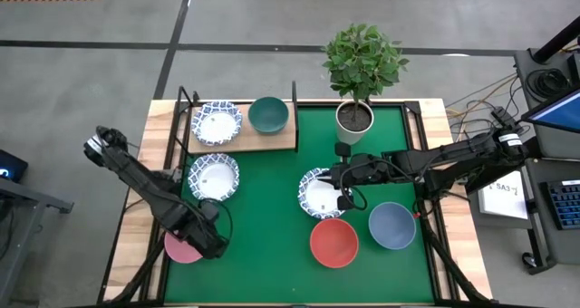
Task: Place and stack bowls onto a shelf
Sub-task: Stack the pink bowl on top of the green bowl
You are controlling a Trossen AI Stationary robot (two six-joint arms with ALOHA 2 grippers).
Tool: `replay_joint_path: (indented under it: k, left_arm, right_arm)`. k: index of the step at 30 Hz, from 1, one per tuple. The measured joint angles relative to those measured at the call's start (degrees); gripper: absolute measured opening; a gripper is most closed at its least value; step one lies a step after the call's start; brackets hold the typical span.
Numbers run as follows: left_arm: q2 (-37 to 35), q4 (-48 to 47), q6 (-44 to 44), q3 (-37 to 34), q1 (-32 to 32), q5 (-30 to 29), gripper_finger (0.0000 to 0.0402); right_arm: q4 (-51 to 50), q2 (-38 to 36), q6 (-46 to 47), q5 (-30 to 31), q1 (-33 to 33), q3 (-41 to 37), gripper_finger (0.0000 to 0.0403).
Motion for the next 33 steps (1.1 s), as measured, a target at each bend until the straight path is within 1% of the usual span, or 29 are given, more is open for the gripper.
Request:
replay_joint_path:
  k: [7, 11, 15, 17, 20, 21, 25, 27, 30, 33]
  left_arm:
    - [6.33, 0.5, 4.05, -0.07, 0.0, 1.53, 0.0157]
    - [8.84, 0.45, 5.98, -0.13, 0.03, 1.54, 0.0144]
    - [10.42, 0.67, 7.77, -0.1, 0.02, 1.76, 0.011]
    - [10.86, 1.43, 8.79, -0.01, 0.03, 3.07, 0.0081]
    - [10.99, 1.43, 9.83, 0.66, 0.04, 5.72, 0.0023]
    - [10.87, 1.18, 10.07, 1.03, 0.01, 6.23, 0.0012]
    - [9.95, -1.77, 12.25, 3.5, -0.45, 6.04, 0.0007]
    - [9.9, -3.42, 16.64, 5.7, -0.72, 6.45, 0.0003]
    - [10.0, -3.13, 26.41, 10.78, -1.69, 6.98, 0.0003]
    - [10.82, -7.51, 34.17, 16.82, -2.3, 3.74, 0.0002]
  right_arm:
    - [0.78, 0.0, -0.77, 0.0, 0.0, 0.02, 0.0027]
    - [1.28, 0.0, -1.3, 0.01, 0.0, 0.02, 0.0027]
    - [1.49, 0.0, -1.67, 0.02, 0.0, 0.02, 0.0027]
    - [1.49, 0.0, -1.69, 0.0, 0.02, 0.02, 0.0027]
    - [1.47, 0.0, -2.14, -0.01, 0.04, 0.02, 0.0027]
    - [1.49, 0.0, -2.17, -0.02, 0.04, 0.02, 0.0027]
    - [1.48, 0.0, -2.17, -0.02, 0.04, 0.02, 0.0027]
    - [1.48, 0.0, -2.17, -0.02, 0.04, 0.02, 0.0027]
    - [1.49, 0.0, -2.17, -0.02, 0.04, 0.02, 0.0027]
    - [1.49, 0.0, -2.34, -0.02, 0.04, 0.02, 0.0027]
